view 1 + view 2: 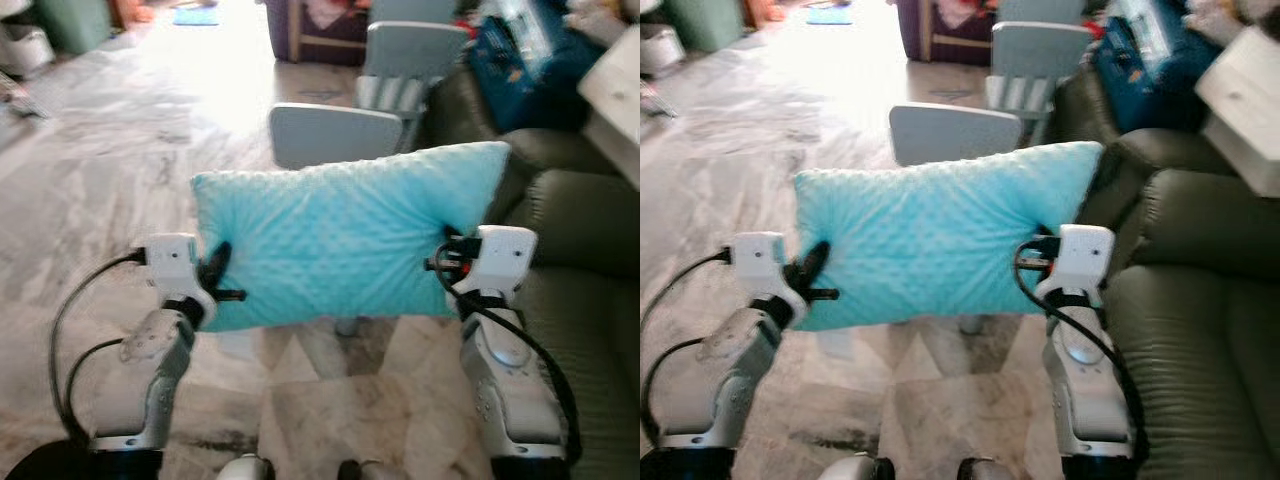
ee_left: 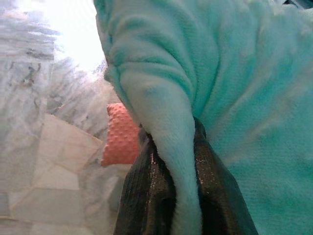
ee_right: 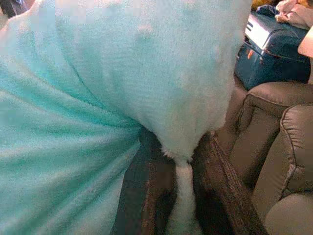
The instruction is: Move the pillow to the sofa
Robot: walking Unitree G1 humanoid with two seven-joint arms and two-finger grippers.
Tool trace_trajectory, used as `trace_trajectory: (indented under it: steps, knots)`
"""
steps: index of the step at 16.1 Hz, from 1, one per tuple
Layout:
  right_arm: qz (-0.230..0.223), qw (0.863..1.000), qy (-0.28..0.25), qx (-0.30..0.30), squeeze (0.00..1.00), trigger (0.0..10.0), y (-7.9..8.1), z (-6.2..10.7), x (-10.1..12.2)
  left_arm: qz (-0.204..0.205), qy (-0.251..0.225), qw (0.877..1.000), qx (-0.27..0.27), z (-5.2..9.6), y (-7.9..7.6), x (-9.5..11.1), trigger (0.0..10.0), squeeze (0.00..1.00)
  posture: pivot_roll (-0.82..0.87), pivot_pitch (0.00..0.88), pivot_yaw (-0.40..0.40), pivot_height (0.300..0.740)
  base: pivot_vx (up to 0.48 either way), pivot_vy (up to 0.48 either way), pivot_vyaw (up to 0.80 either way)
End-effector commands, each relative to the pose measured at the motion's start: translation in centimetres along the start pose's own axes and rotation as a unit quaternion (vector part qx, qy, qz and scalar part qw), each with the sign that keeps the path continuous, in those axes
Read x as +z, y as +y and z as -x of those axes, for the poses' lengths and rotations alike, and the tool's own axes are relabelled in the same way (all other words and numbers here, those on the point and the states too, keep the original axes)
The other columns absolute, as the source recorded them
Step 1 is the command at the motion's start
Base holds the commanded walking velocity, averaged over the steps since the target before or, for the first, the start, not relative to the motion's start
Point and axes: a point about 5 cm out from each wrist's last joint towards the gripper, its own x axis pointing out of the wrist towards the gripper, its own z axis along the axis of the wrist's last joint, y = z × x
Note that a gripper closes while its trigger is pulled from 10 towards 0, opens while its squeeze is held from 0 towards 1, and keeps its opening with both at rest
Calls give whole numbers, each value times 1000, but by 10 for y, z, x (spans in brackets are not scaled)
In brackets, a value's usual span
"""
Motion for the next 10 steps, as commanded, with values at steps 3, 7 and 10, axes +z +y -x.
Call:
trace_trajectory:
  steps: [3, 7, 10]
  knots:
    - [8, 1000, -9, -7, 0, 10000, -6, -1, 5, -4, -4, 1000, -7, 0, -6, 0, 10000, 0, -30, 153, -48, 740, 0, 0, 0]
    - [11, 1000, -7, -6, 0, 10000, -7, -2, 5, 3, -3, 1000, -6, 0, -7, -1, 10000, 0, -31, 153, -48, 740, 0, 0, 0]
    - [12, 1000, -6, -5, 0, 10000, -7, -2, 4, -5, -1, 1000, -7, 0, -6, -2, 10000, 0, -32, 155, -50, 740, 0, 0, 0]
